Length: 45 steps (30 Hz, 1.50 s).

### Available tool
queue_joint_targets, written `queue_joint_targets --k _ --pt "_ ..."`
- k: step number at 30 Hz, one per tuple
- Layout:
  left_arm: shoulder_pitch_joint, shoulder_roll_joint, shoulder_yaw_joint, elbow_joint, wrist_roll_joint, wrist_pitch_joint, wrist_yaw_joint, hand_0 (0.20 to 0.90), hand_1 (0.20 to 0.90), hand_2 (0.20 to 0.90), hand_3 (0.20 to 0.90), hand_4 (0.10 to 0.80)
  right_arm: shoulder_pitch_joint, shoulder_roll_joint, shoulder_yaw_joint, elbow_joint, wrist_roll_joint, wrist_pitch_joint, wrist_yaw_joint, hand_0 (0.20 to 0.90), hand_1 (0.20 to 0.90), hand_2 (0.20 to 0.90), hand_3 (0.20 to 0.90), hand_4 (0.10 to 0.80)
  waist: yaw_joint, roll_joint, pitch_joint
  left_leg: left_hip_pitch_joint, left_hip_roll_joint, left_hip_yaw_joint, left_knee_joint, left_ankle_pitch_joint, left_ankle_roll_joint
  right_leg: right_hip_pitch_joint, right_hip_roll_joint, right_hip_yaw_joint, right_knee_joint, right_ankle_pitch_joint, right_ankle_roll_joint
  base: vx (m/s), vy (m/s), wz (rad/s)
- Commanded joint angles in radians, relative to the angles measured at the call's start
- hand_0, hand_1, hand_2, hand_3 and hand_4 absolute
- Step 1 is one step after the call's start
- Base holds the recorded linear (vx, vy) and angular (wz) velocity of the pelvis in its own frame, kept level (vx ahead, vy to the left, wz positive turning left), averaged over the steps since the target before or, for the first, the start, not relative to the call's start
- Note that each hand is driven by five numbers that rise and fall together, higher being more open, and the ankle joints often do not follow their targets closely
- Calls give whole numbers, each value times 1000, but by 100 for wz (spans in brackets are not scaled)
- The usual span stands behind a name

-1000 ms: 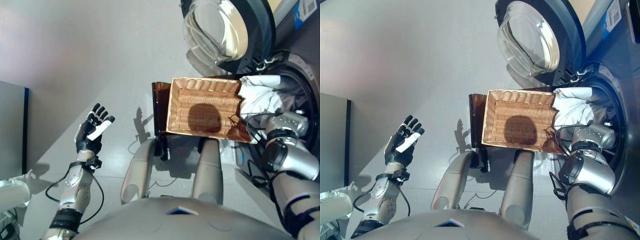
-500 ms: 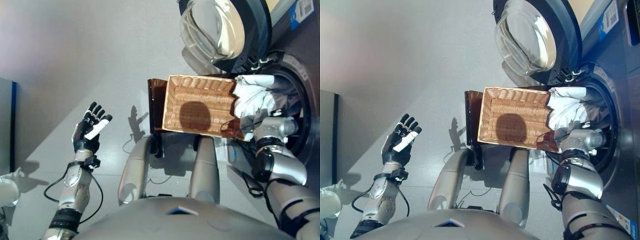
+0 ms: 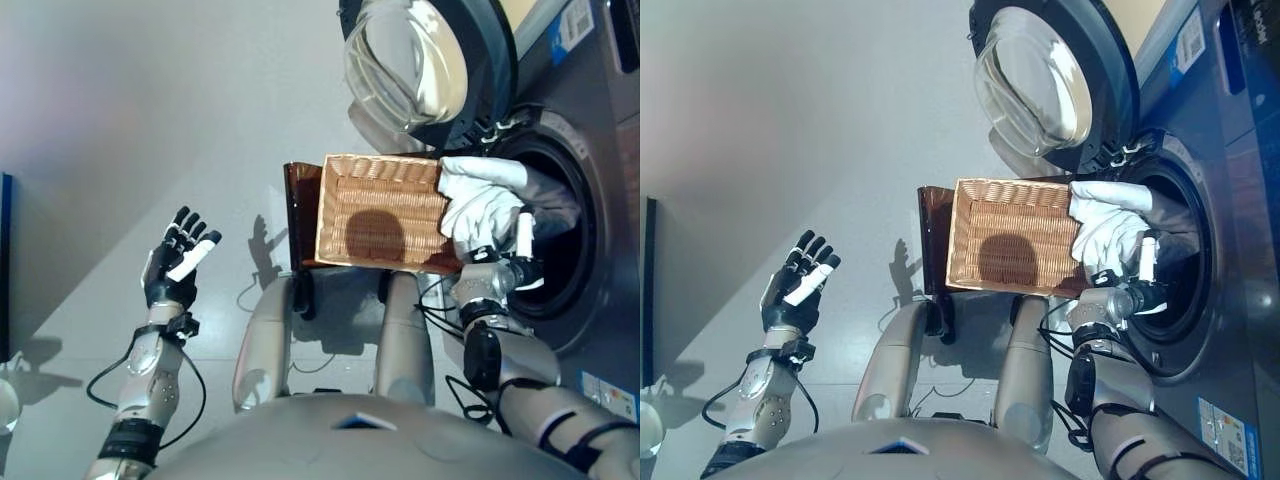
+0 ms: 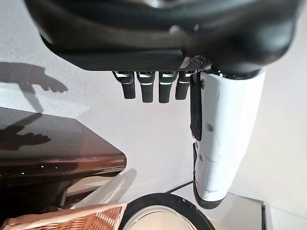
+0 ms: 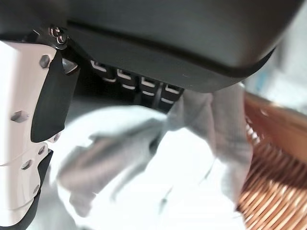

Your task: Pick up the clothes and place them into the washing machine

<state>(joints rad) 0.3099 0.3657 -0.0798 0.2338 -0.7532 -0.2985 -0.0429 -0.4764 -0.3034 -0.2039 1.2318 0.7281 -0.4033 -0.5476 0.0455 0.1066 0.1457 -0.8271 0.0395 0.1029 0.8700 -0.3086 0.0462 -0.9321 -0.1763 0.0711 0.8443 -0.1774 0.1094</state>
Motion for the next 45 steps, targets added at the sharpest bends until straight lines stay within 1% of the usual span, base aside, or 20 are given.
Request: queue_joint_targets --k 1,3,4,5,6,9,11,15,17,20,24,28,33,34,39,41,45 --pt "-1 67 88 -87 22 -119 -2 900 900 900 900 800 -51 -138 64 53 -182 40 -49 900 900 900 900 800 38 8 -59 -31 1 -12 -105 78 -47 7 -2 -16 -23 -16 -58 0 0 0" --pt "-2 76 84 -88 24 -117 -6 900 900 900 900 800 -77 -179 130 72 -282 89 -50 900 900 900 900 800 42 4 -55 -33 1 -12 -107 83 -47 7 -4 -16 -26 -12 -57 0 0 0" --pt "-2 74 85 -88 24 -117 -6 900 900 900 900 800 -80 -180 131 73 -284 90 -51 900 900 900 900 800 41 5 -55 -33 1 -12 -107 83 -47 6 -4 -16 -26 -12 -57 0 0 0" --pt "-4 77 85 -87 28 -116 -7 900 900 900 900 800 -89 -197 149 75 -330 105 -60 900 900 900 900 800 42 4 -52 -33 1 -13 -106 84 -47 7 -5 -17 -25 -12 -57 0 0 0" --pt "-8 79 84 -86 31 -114 -9 900 900 900 900 800 -107 -228 200 80 -409 138 -55 900 900 900 900 800 42 1 -47 -34 1 -12 -106 87 -47 7 -5 -18 -25 -11 -56 0 0 0" --pt "-5 81 87 -93 30 -105 -15 900 900 900 900 800 -146 -266 277 106 -516 190 -37 900 900 900 900 800 42 -3 -42 -40 -1 -16 -100 89 -47 4 -4 -20 -19 -11 -57 0 0 0" --pt "-1 81 87 -96 31 -99 -24 900 900 900 900 800 -165 -271 309 126 -547 209 -14 900 900 900 900 800 43 -7 -39 -45 -1 -16 -94 89 -48 1 -3 -21 -14 -11 -58 0 0 0" --pt "1 76 98 -92 31 -91 -27 900 900 900 900 800 -186 -250 351 138 -584 227 16 900 900 900 900 800 42 -13 -36 -48 2 -17 -94 91 -50 -2 -1 -22 -16 -7 -59 0 0 0" --pt "1 69 104 -97 39 -81 -29 900 900 900 900 800 -208 -227 383 181 -611 254 38 900 900 900 900 800 46 -15 -35 -53 1 -18 -91 92 -50 -8 1 -24 -14 -6 -62 0 0 0" --pt "-3 68 109 -100 40 -75 -30 900 900 900 900 800 -232 -207 383 231 -602 268 54 900 900 900 900 800 53 -12 -33 -62 -2 -21 -85 91 -50 -13 2 -26 -8 -9 -63 0 0 0" --pt "-11 66 115 -102 51 -70 -32 900 900 900 900 800 -242 -186 353 260 -557 268 70 900 900 900 900 800 66 -8 -32 -69 -5 -24 -76 87 -48 -19 -1 -30 2 -14 -63 2 -7 4" --pt "-15 70 122 -106 54 -74 -31 900 900 900 900 800 -244 -185 343 277 -550 277 81 900 900 900 900 800 78 -3 -29 -77 -8 -23 -82 89 -46 -31 -3 -30 -1 -10 -61 -6 -2 3" --pt "-18 79 118 -131 46 -77 -30 900 900 900 900 800 -274 -215 351 304 -574 302 85 900 900 900 900 800 90 7 -19 -92 -13 -21 -85 94 -40 -48 -7 -23 -4 0 -58 -8 3 0" --pt "-15 85 114 -144 47 -76 -32 900 900 900 900 800 -293 -233 357 321 -597 317 83 900 900 900 900 800 96 13 -15 -97 -15 -20 -85 95 -38 -57 -10 -20 -2 2 -57 -31 9 0" --pt "-16 94 106 -168 39 -79 -41 900 900 900 900 800 -323 -277 361 339 -617 336 75 900 900 900 900 800 105 26 -17 -110 -19 -16 -81 96 -34 -75 -13 -15 7 5 -53 -2 2 1" --pt "-11 92 102 -177 35 -76 -44 900 900 900 900 800 -329 -286 361 339 -625 339 77 900 900 900 900 800 107 31 -20 -121 -19 -15 -74 96 -32 -87 -13 -14 18 2 -53 0 0 0" --pt "-13 92 110 -186 31 -75 -43 900 900 900 900 800 -324 -277 368 338 -633 341 84 900 900 900 900 800 109 31 -24 -128 -16 -16 -68 94 -32 -96 -13 -16 27 -2 -54 0 0 0"
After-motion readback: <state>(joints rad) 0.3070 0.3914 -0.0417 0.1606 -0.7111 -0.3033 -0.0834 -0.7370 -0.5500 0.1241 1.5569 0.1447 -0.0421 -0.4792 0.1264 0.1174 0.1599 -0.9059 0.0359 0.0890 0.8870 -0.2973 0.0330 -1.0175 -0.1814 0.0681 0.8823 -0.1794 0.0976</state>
